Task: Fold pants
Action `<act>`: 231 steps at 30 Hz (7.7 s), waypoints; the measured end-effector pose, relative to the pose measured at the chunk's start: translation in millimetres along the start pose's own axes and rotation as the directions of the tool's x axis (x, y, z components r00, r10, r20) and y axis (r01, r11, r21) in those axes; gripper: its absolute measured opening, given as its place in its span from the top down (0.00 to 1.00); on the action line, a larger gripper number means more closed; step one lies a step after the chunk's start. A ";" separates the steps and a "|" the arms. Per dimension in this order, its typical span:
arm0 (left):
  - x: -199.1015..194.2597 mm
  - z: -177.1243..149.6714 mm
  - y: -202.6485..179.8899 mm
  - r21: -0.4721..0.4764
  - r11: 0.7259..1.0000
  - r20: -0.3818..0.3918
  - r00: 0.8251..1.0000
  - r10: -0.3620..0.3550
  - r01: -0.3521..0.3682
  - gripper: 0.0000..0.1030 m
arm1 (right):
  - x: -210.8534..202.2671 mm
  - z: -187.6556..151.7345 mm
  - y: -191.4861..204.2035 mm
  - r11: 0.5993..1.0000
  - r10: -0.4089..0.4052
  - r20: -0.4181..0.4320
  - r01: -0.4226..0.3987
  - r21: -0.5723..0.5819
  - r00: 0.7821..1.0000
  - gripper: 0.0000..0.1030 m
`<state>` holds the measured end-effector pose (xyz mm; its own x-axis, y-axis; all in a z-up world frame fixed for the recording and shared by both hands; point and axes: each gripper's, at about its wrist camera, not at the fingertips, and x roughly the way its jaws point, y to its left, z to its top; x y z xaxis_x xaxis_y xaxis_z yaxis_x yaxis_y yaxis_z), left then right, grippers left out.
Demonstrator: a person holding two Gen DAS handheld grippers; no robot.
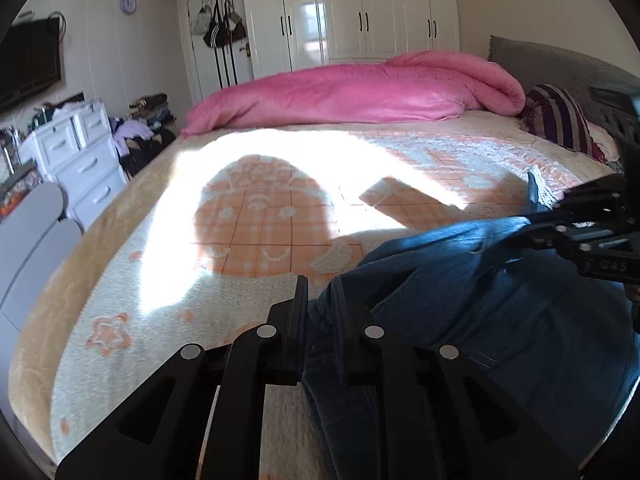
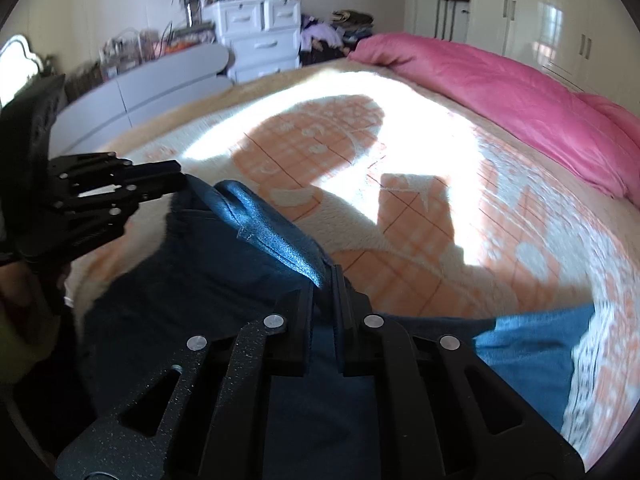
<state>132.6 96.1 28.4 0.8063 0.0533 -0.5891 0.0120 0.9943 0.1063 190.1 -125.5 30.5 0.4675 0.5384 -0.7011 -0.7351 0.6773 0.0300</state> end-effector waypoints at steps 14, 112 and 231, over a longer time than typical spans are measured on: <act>-63.8 -49.3 10.8 -0.097 0.988 -0.044 0.991 -0.124 0.119 0.87 | -62.7 -60.4 26.0 0.994 0.005 0.042 -0.010 0.113 0.999 0.98; -94.6 -85.9 -30.8 -0.002 0.961 -0.142 0.951 -0.273 0.276 0.48 | -82.7 -143.6 58.4 0.936 0.024 -0.075 0.004 0.351 0.997 0.53; -53.3 -91.2 -198.6 0.294 0.662 -0.338 0.723 -0.603 0.689 0.98 | -219.6 -314.3 -91.6 0.502 -0.281 -0.189 0.312 0.807 0.941 0.78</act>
<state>33.3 -95.8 -34.4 0.3762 -0.5294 -0.7604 0.7376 0.6678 -0.1000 0.4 -463.3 -42.2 0.5537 0.2211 -0.8028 0.1731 0.9125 0.3707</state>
